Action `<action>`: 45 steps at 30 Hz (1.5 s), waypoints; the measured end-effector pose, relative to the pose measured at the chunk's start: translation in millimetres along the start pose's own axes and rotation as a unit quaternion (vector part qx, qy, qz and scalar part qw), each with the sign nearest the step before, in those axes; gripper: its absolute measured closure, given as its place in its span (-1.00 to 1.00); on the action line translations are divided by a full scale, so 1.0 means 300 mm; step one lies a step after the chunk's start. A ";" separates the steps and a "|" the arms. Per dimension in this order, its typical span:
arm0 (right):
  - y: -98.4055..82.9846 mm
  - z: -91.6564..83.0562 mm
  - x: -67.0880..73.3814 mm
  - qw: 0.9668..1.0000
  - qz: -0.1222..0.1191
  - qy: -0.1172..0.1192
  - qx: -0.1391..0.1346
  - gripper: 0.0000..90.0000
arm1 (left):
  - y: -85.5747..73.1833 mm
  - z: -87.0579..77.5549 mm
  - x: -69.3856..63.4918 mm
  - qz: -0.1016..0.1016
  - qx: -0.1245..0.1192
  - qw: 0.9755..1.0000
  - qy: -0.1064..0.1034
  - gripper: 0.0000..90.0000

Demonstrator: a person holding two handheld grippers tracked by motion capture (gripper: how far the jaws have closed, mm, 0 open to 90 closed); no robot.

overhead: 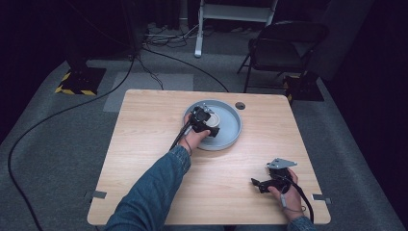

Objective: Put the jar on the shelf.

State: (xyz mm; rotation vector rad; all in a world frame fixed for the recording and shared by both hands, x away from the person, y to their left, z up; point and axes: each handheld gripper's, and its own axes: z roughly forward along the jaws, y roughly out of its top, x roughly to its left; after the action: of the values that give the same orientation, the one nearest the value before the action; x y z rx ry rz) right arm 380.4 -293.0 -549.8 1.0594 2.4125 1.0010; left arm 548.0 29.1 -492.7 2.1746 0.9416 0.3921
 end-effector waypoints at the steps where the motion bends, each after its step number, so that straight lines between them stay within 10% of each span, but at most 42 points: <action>1: 0.000 0.000 0.000 1.000 0.000 0.000 0.000 -1.00 | -0.001 0.002 0.002 -0.001 -0.003 1.000 0.000 -0.80; 23: 0.000 0.000 0.000 1.000 0.000 0.000 0.000 -1.00 | 0.029 -0.125 0.010 -0.016 -0.068 0.998 -0.008 -0.93; 45: 0.000 0.000 0.000 1.000 0.000 0.000 0.000 -1.00 | 0.017 -0.358 -0.057 0.018 -0.100 0.995 -0.011 -0.90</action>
State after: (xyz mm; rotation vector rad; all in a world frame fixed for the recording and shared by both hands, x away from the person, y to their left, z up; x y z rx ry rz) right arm 380.4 -293.0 -549.8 1.0605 2.4120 1.0013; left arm 482.7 67.8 -414.4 2.0125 0.8160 0.4599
